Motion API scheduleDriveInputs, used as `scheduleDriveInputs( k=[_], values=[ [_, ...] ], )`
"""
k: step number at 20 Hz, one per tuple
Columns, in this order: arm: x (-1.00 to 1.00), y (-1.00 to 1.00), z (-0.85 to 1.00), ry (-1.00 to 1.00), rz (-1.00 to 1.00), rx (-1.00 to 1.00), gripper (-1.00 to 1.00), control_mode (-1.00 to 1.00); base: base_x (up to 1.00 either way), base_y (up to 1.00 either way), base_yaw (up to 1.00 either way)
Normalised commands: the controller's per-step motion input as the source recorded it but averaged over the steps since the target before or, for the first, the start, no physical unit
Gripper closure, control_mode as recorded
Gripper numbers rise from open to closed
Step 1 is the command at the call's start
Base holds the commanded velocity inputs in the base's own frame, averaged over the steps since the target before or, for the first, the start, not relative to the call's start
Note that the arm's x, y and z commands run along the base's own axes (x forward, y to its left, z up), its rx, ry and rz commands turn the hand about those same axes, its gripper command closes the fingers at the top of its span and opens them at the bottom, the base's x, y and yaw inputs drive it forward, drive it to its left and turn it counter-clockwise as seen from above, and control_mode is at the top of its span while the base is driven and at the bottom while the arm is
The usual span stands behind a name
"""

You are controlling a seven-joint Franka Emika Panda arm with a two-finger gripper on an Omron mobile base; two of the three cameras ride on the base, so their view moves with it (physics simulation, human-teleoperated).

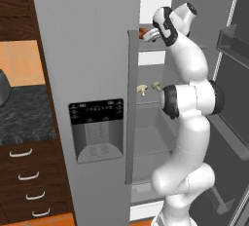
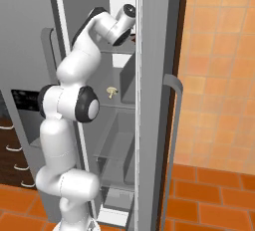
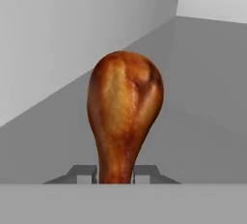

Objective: Place one mushroom and one chicken drumstick in each tupperware on the nearby counter, to pack two identical lunches.

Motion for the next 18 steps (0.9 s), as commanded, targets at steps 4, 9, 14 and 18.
scheduleDriveInputs(
  k=[4, 9, 14, 18],
  values=[
    [-0.96, 0.11, -0.03, 0.00, -0.04, -0.03, 1.00, -1.00, 0.00, 0.00, 0.00],
    [-0.86, 0.32, -0.32, -0.03, -0.08, -0.07, 1.00, -1.00, 0.00, 0.00, 0.00],
    [-1.00, 0.02, 0.00, -0.12, -0.08, 0.00, 1.00, -1.00, 0.00, 0.00, 0.00],
    [-1.00, 0.00, 0.00, -0.01, -0.09, 0.00, 1.00, -1.00, 0.00, 0.00, 0.00]
  ],
)
